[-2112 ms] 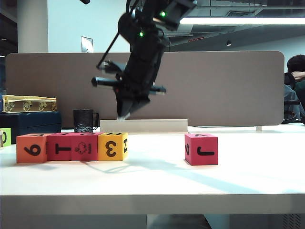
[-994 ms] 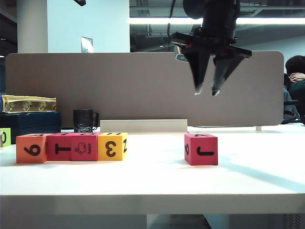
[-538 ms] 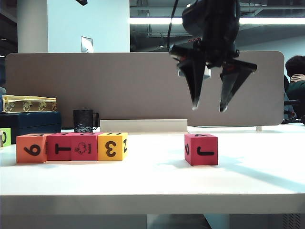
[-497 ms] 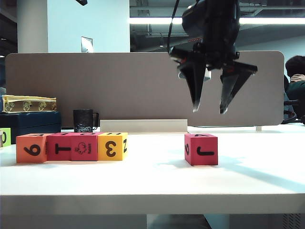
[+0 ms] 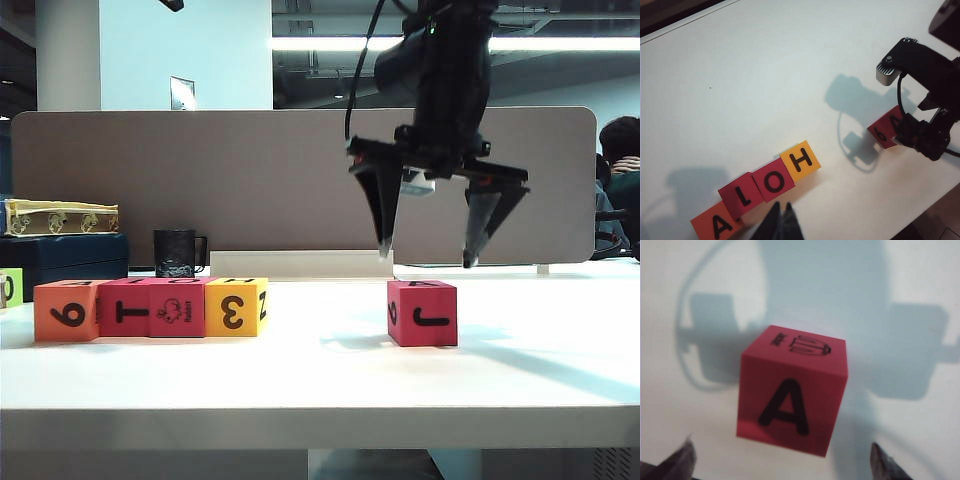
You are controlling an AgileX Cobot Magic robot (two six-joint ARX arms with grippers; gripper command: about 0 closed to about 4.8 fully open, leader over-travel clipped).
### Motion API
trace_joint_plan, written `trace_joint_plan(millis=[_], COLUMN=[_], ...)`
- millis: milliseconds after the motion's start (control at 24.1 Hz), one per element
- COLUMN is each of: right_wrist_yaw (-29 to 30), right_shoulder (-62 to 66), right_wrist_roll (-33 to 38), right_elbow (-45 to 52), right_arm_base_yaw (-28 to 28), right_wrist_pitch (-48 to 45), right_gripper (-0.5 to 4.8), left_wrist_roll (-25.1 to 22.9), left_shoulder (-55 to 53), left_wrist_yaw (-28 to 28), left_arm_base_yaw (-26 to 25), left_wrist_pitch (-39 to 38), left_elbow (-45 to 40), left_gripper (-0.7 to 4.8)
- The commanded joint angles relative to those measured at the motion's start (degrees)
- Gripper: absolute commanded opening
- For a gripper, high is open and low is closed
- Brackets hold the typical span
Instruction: Select the appropriate blocks from the scattered letter blocks on the table and arrange them in a row to spell out "ALOHA".
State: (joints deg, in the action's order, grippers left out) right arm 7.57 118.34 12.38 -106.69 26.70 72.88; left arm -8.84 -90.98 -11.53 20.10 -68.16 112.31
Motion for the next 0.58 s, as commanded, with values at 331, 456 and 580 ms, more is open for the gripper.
trace_joint_plan(millis=[331, 456, 580], right_wrist_yaw=[0.26, 0.24, 0.11], right_shoulder=[2.10, 2.67, 3.34], right_wrist_roll=[1.03, 1.14, 1.14], right_elbow=[-0.13, -0.13, -0.13], right_arm_base_yaw=[0.22, 0.55, 0.83], right_wrist_pitch=[-2.14, -2.71, -2.89], right_gripper=[4.41, 4.40, 4.14], left_wrist_roll=[-0.15, -0.15, -0.15], left_shoulder=[0.20, 0.20, 0.20], left_wrist_yaw=[-0.28, -0.28, -0.28], left_arm_base_yaw=[0.11, 0.11, 0.11], left_wrist_pitch=[0.59, 0.68, 0.76], left_elbow=[0.22, 0.22, 0.22], left_gripper=[-0.06, -0.06, -0.06])
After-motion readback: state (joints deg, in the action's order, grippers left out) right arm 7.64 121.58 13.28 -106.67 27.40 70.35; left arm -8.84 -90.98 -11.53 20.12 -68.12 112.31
